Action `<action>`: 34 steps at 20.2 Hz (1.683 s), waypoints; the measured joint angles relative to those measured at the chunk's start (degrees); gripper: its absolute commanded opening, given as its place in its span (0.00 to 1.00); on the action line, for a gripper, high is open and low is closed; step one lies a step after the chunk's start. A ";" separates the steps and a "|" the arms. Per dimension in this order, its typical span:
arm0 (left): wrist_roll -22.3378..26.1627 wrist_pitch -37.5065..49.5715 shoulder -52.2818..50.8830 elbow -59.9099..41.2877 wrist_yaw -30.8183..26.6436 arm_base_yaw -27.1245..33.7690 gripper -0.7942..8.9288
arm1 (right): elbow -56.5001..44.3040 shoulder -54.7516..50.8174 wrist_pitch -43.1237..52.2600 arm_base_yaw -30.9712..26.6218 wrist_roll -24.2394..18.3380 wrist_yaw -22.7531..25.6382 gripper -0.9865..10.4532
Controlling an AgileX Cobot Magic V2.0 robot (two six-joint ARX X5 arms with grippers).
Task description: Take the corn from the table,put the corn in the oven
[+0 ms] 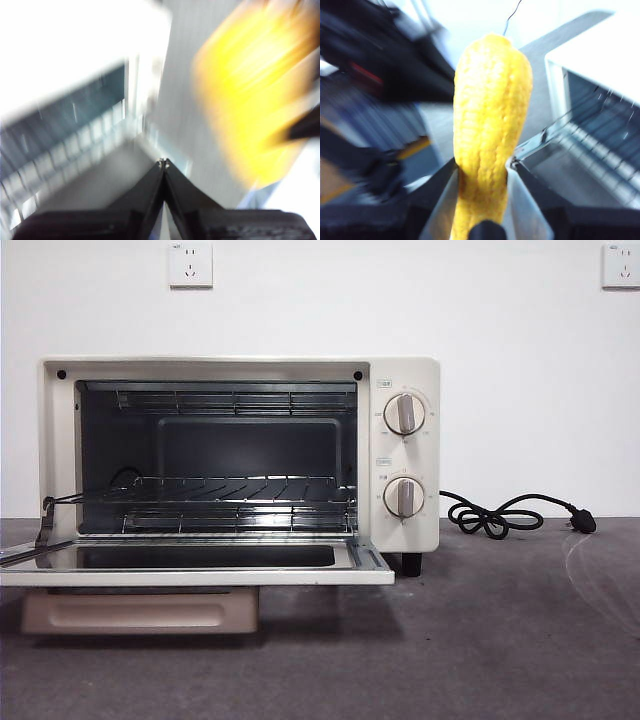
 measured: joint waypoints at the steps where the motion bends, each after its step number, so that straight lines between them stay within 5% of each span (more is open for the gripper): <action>1: -0.37 1.70 -3.13 0.00 -0.39 0.00 0.08 | 0.00 1.84 1.68 1.81 -1.88 3.06 0.07; 5: -1.07 4.24 -13.88 0.00 -7.67 0.00 0.08 | 0.00 10.60 7.72 8.39 -12.52 14.67 0.07; 9: -1.09 3.28 -19.91 0.00 -13.44 0.00 0.08 | 0.00 16.61 11.54 11.28 -19.61 20.63 0.07; 22: -2.19 -5.05 -24.09 0.00 -19.26 0.00 0.08 | 0.76 32.24 26.91 13.88 -46.77 41.68 0.07; 27: -2.54 -5.11 -24.11 0.00 -19.52 0.00 0.08 | 0.87 36.83 36.22 12.13 -56.70 43.41 0.07; 34: -2.56 -5.18 -24.11 0.00 -19.67 0.00 0.08 | 4.72 42.36 36.89 9.11 -61.33 46.49 0.07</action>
